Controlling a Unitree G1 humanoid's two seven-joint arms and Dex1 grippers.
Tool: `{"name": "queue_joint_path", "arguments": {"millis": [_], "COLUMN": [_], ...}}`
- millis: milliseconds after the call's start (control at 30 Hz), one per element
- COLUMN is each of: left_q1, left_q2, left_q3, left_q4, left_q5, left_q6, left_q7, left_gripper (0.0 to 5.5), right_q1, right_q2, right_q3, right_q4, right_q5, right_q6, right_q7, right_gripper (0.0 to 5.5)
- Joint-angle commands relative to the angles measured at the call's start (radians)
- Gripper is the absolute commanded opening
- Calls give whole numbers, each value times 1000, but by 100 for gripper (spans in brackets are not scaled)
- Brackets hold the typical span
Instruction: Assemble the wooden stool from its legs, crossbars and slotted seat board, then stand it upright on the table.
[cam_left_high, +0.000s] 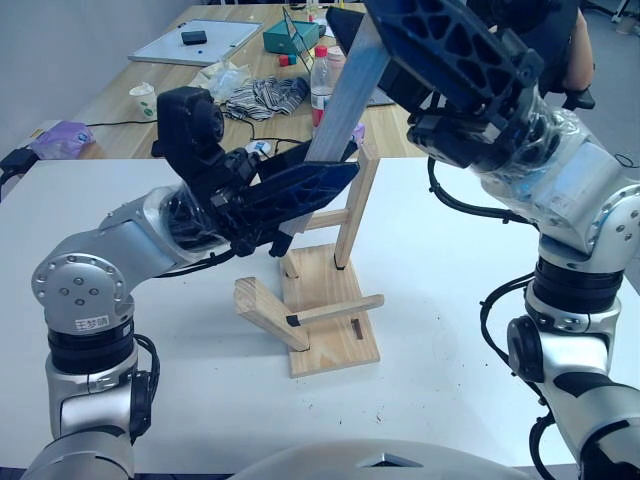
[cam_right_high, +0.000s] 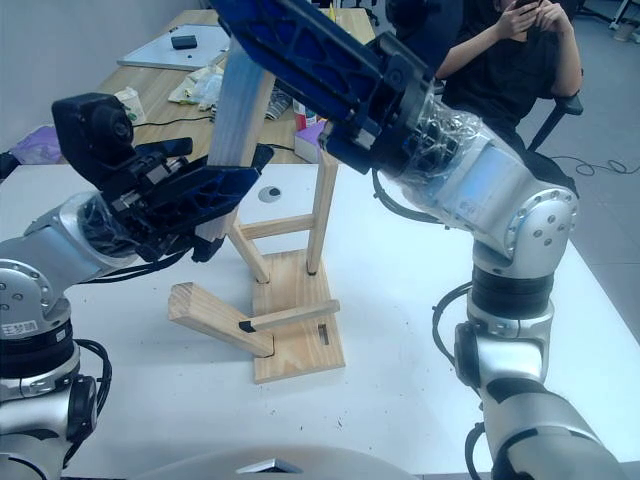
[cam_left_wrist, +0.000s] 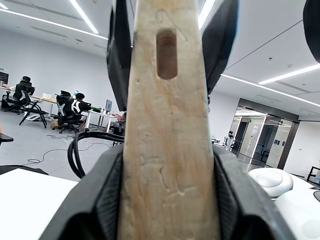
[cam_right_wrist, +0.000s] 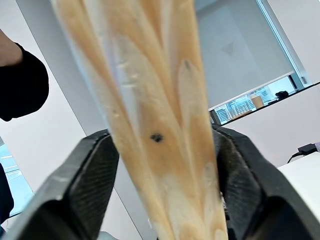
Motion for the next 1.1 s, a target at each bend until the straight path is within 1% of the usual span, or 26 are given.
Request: {"name": "queue_joint_path", "arguments": {"millis": [33, 133, 200, 233, 267, 400, 433, 467, 500, 567, 667, 700, 767, 833, 900, 1000, 1100], "left_q1": [-6, -4, -10, -14, -14, -10, -4, 5, 22, 50, 107, 125, 199, 309, 385, 515, 630], "left_q2": [2, 3, 4, 6, 11, 43, 59, 75, 100, 136, 233, 266, 342, 401, 422, 412, 389], "left_q3": [5, 7, -1, -6, -7, 23, 39, 55, 72, 93, 144, 174, 228, 246, 226, 176, 119], "left_q4": [-1, -3, 12, 25, 29, 44, 48, 52, 59, 65, 36, 42, 74, 130, 181, 214, 178], "left_q5": [13, 7, 42, 53, 64, 65, 59, 55, 53, 49, 49, 63, 152, 278, 399, 583, 699], "left_q6": [-9, -8, -10, -6, -3, 9, 12, 16, 28, 50, 101, 109, 109, 87, 34, -98, -185], "left_q7": [11, 13, 36, 48, 48, 39, 38, 36, 26, 6, -92, -132, -269, -413, -521, -672, -755], "left_gripper": [202, 202, 202, 239, 261, 319, 338, 368, 375, 412, 453, 455, 455, 455, 455, 455, 455], "right_q1": [-8, -7, -5, -3, -2, 3, 3, 4, 13, 34, 86, 104, 142, 172, 185, 175, 157], "right_q2": [10, 9, 3, -2, -7, -38, -49, -57, -75, -103, -125, -129, -136, -147, -151, -149, -143], "right_q3": [7, 6, 4, 4, 2, -15, -23, -31, -40, -48, -54, -57, -73, -94, -110, -116, -115], "right_q4": [-16, -16, -15, -17, -14, 3, 5, 10, 15, 21, 31, 33, 26, 29, 33, 54, 65], "right_q5": [13, 13, 13, 12, 11, -26, -48, -64, -97, -160, -233, -253, -284, -308, -322, -343, -352], "right_q6": [8, 8, 8, 7, 7, 3, 4, 6, 10, 20, 33, 36, 36, 29, 28, 37, 46], "right_q7": [2, 2, 3, 3, 3, 12, 19, 27, 44, 81, 130, 144, 159, 169, 177, 195, 198], "right_gripper": [244, 244, 244, 244, 239, 234, 230, 225, 223, 218, 214, 214, 214, 214, 214, 214, 214]}}
